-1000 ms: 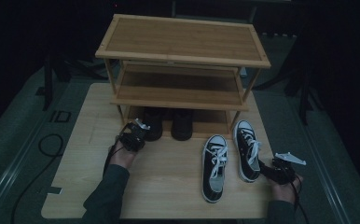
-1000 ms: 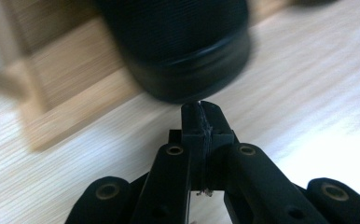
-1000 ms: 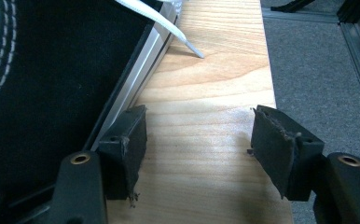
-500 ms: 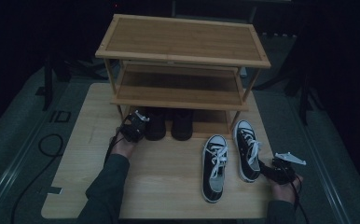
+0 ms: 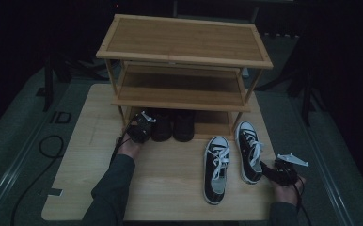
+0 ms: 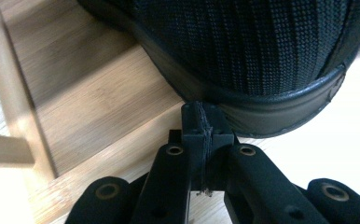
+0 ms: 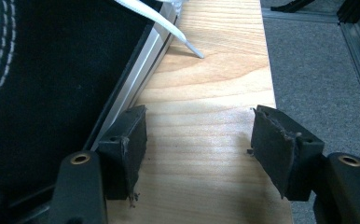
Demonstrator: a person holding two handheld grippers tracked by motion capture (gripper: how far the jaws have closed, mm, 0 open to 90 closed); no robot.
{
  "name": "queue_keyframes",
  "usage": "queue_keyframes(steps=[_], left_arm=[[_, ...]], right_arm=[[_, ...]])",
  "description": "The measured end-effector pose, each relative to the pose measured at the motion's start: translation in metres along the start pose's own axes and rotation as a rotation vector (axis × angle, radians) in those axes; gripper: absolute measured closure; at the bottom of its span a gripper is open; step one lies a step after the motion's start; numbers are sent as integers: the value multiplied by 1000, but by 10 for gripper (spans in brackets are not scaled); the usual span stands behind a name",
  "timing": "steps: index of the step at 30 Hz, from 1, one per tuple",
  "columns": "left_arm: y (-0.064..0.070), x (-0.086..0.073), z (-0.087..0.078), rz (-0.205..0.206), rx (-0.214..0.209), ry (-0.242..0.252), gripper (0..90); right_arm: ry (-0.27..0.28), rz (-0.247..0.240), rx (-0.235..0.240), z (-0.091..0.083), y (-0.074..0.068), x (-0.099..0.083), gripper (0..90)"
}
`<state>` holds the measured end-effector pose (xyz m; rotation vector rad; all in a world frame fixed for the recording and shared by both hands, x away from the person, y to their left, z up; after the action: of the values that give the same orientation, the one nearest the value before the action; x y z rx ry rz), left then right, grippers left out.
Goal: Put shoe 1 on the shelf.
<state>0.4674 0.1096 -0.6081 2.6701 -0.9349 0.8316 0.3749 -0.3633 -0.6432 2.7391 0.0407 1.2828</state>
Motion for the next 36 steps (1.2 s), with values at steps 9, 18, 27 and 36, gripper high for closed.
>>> queue_keyframes(steps=[9,18,27,36], left_arm=[[-3,2,-1,-12,6,6,874],[0,-4,-5,-13,-12,14,836],[0,-9,-14,-4,-13,29,802],[-7,-22,-17,-23,-3,21,782]], right_arm=[[0,0,0,0,0,0,354],[0,0,0,0,0,0,353],[0,1,-1,0,0,0,354],[0,2,-1,0,0,0,354]])
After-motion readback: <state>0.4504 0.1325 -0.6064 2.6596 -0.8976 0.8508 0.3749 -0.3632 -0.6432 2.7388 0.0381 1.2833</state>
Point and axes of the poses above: each handheld gripper's, and its own axes: z roughly forward along the jaws, x roughly out of its top, y roughly to its right, the point moved 9 cm from there along z, roughly forward along the jaws, and after that the axes turned 12 degrees about -x, right-handed, at the moved point
